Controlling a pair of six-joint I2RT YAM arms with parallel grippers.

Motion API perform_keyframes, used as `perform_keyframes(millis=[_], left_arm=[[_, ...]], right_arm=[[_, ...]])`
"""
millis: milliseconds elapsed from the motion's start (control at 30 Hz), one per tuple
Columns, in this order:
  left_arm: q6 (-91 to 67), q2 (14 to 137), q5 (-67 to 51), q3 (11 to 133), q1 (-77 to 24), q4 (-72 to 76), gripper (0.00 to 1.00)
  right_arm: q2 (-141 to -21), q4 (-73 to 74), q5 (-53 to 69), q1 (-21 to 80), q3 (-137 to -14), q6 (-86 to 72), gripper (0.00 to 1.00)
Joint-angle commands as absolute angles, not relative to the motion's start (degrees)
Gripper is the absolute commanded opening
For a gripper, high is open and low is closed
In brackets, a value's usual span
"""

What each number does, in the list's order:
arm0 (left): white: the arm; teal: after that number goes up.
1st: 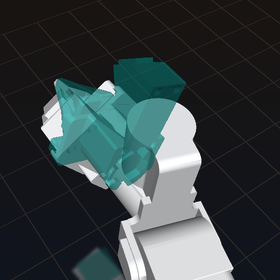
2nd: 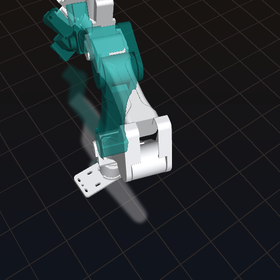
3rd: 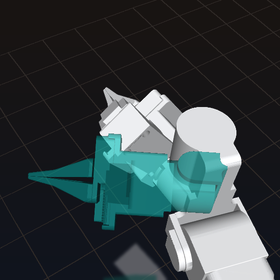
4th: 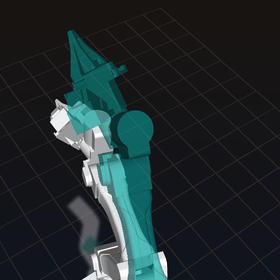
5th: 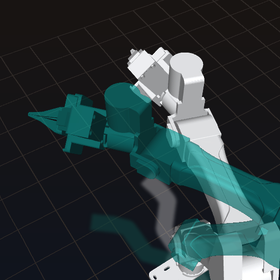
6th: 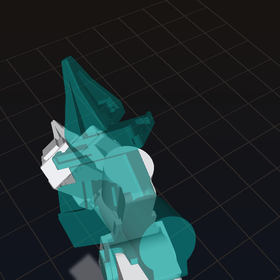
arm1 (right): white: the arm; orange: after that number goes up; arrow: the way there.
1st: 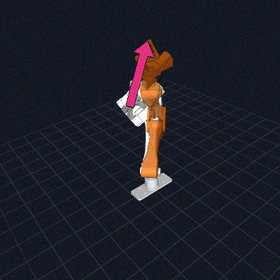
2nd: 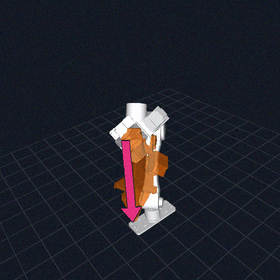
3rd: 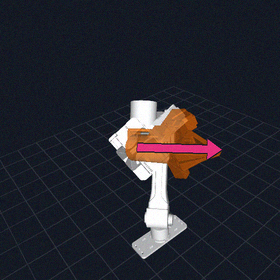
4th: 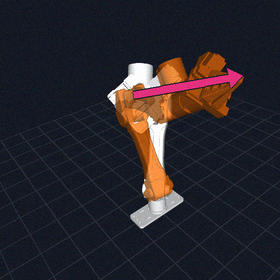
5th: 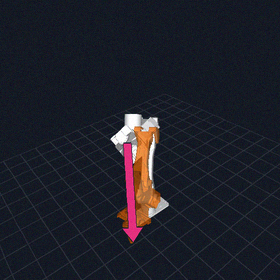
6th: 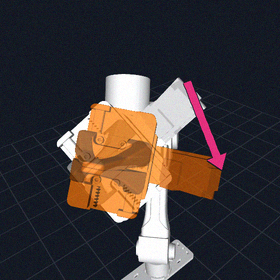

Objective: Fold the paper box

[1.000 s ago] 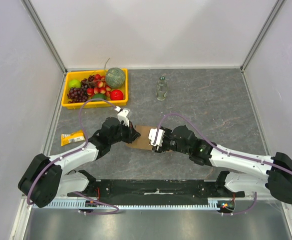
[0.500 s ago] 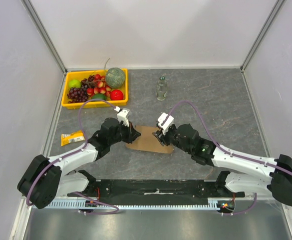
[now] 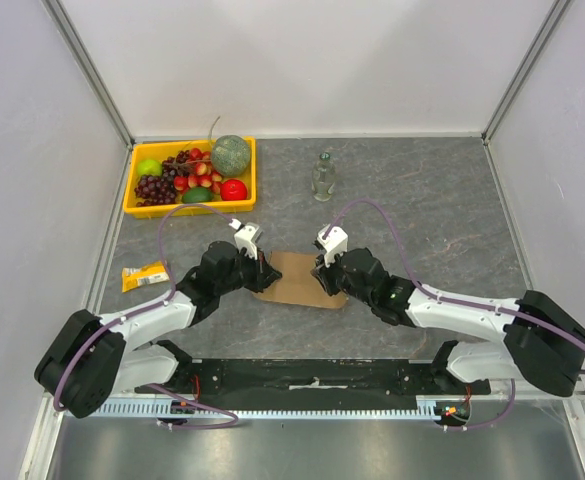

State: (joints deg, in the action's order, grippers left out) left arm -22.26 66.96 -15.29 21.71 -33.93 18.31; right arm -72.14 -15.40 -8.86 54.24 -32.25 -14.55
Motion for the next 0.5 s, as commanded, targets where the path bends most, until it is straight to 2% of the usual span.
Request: perform_keyframes(millis=[0,467], left_arm=[[-23.6,66.7,-16.5,20.8,-33.9,21.5,0.02],[-23.5,68.7,-17.4,20.7,-33.8,22.3,0.02]], right_arm=[[-73.8,-17.1,-8.1,53.1,-32.3,-17.1,0.22],[-78.2,-11.6,-7.6,52.4,-34.7,-15.5,0.21]])
